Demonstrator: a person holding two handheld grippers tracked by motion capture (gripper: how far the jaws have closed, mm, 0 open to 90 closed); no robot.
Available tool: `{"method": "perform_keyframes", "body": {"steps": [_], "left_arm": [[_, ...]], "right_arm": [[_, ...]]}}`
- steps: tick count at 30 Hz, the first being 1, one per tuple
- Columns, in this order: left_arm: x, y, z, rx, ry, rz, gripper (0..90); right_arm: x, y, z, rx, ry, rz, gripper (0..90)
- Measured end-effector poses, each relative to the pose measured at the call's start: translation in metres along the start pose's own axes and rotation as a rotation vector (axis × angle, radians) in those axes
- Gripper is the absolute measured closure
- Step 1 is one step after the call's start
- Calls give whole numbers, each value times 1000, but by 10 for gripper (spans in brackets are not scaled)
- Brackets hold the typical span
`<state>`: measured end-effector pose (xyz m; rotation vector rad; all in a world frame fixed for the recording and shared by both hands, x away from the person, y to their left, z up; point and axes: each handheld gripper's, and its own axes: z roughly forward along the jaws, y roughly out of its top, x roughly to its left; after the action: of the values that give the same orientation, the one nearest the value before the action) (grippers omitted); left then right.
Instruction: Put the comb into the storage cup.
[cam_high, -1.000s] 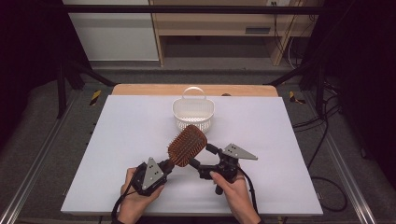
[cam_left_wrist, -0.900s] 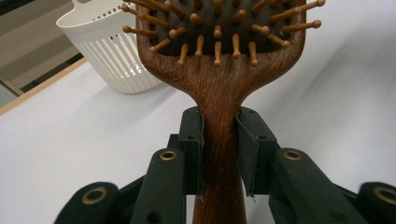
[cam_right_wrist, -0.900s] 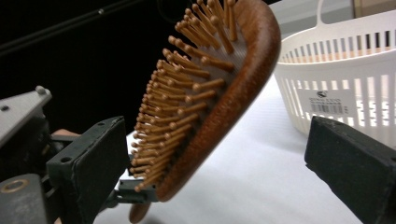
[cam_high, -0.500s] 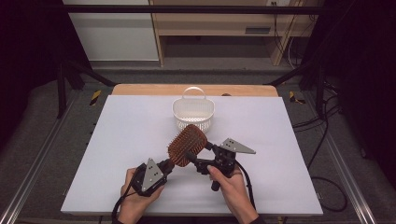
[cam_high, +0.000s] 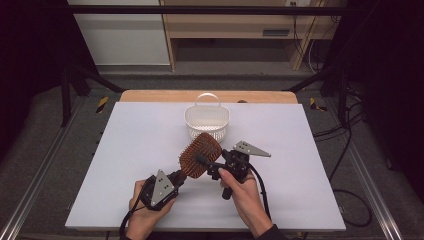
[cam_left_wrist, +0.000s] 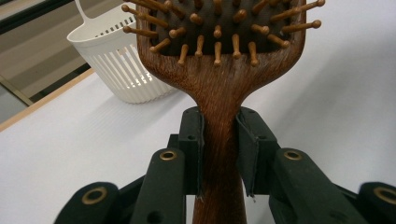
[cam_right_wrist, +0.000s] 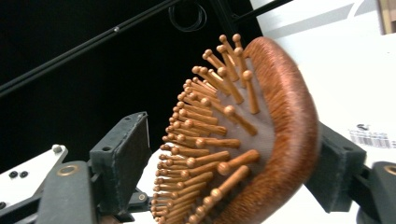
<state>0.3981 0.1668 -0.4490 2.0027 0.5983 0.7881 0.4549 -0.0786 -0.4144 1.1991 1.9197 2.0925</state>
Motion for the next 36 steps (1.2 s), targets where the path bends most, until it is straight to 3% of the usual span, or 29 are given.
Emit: {"method": "perform_keyframes", "body": {"steps": [24,36], "left_arm": [[3,-2,-1,-24,12,-34,723],[5,-2,-1,-34,7,-58,723]], "right_arm": [[2,5,8,-16,18,54,419],[6,8,9,-16,22,44,487]]}}
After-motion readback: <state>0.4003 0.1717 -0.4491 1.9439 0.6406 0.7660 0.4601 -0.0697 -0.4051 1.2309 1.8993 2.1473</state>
